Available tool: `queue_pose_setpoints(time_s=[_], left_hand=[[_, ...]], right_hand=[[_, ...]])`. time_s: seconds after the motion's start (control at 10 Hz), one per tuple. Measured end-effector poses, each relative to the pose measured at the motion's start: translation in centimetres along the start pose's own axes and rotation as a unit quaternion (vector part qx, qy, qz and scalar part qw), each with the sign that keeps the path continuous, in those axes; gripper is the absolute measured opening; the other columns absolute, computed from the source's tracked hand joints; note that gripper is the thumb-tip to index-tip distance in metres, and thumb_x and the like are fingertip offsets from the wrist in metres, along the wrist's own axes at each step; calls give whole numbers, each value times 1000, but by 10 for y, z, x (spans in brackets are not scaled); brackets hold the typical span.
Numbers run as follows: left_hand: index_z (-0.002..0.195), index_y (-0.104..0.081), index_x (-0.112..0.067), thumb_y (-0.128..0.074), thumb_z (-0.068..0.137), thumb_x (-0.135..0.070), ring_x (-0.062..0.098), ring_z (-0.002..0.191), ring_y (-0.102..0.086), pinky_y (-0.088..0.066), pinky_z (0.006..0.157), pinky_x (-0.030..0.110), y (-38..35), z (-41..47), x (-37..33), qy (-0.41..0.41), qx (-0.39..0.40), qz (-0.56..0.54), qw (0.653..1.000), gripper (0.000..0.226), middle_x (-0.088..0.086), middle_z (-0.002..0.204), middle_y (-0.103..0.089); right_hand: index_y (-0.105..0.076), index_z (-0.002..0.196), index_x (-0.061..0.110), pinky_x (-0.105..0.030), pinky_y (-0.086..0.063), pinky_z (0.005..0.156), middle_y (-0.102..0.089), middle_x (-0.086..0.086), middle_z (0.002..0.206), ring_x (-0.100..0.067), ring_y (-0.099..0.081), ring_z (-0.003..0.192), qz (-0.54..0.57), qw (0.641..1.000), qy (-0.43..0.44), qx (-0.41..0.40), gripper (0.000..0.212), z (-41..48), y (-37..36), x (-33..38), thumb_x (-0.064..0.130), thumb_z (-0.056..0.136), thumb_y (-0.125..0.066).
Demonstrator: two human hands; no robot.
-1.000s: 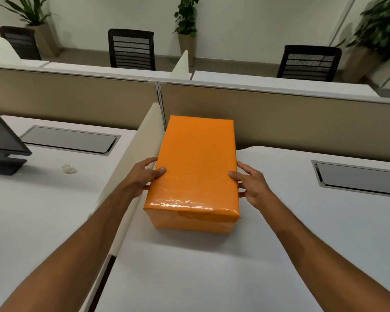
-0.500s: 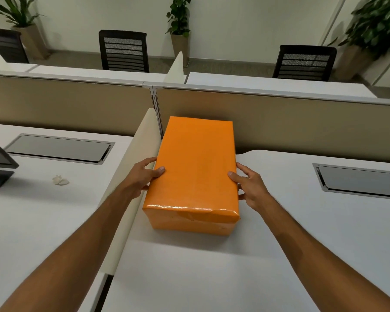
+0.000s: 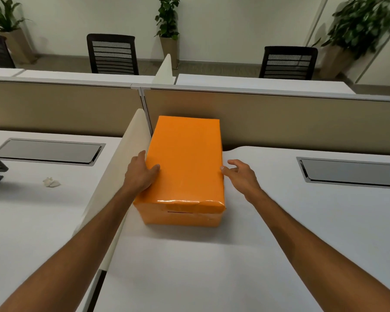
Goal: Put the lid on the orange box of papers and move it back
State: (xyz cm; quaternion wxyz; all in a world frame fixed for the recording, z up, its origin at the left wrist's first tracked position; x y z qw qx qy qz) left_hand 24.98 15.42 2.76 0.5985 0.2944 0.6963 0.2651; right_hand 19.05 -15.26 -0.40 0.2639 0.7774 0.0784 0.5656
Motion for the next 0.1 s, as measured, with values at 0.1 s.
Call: queue_pose_setpoints(time_s=[0.1], left_hand=[[153, -27, -14, -61, 92, -42, 37, 137, -39, -35, 108, 56, -10, -16, -21, -81, -38, 52, 995, 76, 16, 154, -37]], right_hand=[[-52, 136, 17, -32, -46, 86, -61, -12, 132, -26, -59, 116, -51, 998, 28, -27, 50, -8, 16, 1, 40, 93, -62]])
Point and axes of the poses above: each hand's wrist, its own z-axis towards the middle knuckle, its own y-axis out of the back of the hand, x = y × z, the point moved 5 cm from there along z, towards the middle knuckle
